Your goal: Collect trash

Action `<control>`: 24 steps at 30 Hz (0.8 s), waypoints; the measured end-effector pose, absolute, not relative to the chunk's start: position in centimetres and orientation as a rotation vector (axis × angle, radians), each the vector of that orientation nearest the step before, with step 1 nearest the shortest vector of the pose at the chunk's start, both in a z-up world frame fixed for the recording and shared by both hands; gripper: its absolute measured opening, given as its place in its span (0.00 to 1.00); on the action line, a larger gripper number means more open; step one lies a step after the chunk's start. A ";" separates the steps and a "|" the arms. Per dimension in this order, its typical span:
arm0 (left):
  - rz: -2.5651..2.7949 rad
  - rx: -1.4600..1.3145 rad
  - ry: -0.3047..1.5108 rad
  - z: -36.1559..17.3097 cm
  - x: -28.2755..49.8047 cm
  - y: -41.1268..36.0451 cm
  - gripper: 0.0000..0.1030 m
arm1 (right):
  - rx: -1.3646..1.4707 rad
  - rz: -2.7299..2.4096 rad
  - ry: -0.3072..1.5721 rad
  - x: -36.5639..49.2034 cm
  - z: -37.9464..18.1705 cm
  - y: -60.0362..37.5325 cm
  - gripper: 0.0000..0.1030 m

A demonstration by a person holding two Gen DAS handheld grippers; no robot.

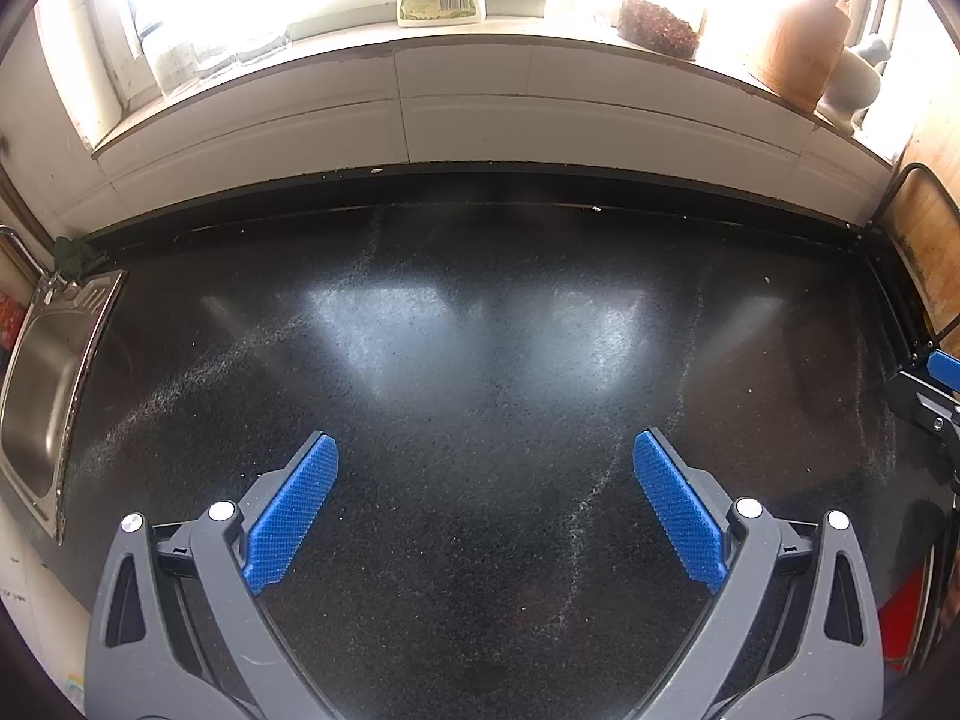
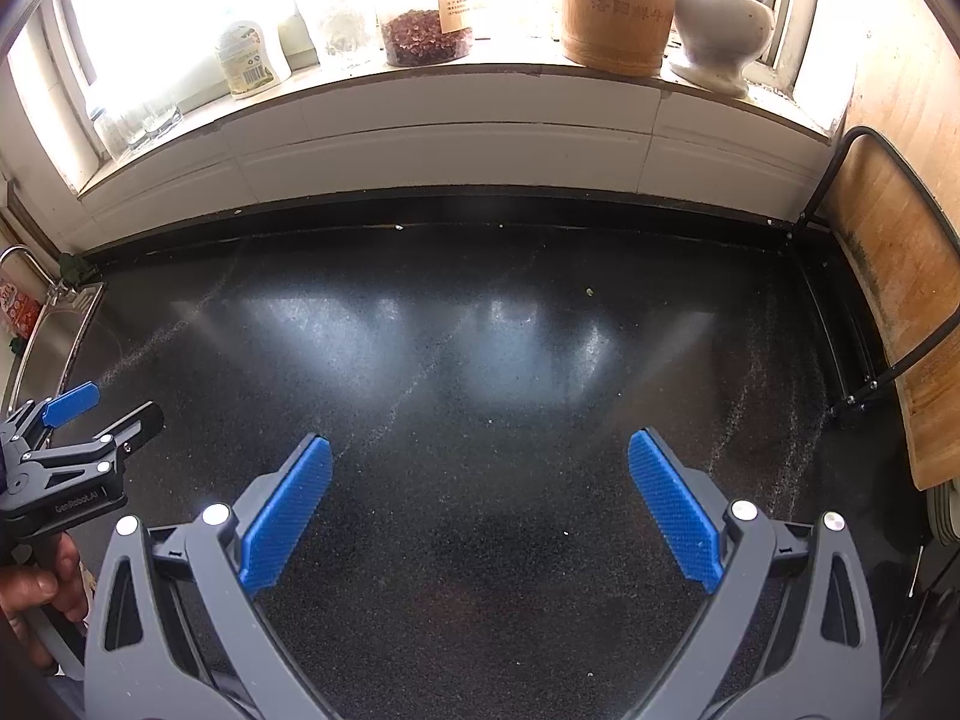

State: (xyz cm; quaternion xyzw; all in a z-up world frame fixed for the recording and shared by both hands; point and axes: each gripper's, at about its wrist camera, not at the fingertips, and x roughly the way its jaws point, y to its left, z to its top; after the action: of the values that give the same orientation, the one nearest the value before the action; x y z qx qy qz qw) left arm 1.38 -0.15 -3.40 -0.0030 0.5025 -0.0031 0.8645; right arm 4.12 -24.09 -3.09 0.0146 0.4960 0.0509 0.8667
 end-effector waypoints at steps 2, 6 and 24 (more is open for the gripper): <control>-0.006 -0.006 1.053 -3.4 1.4 -0.2 0.93 | 0.029 0.107 1.040 4.2 -3.1 -24.0 0.93; -0.005 -0.003 1.054 -3.4 1.4 -0.1 0.93 | 0.031 0.106 1.037 4.1 -3.0 -24.0 0.93; -0.006 -0.008 1.062 -3.6 1.3 0.2 0.93 | 0.033 0.106 1.037 3.9 -3.0 -24.1 0.93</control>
State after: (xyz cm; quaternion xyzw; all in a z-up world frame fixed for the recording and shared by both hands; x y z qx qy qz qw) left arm 1.29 0.25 -3.56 -0.0040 0.5064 -0.0029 0.8623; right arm 3.92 -24.08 -3.04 0.0157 0.4955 0.0508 0.8670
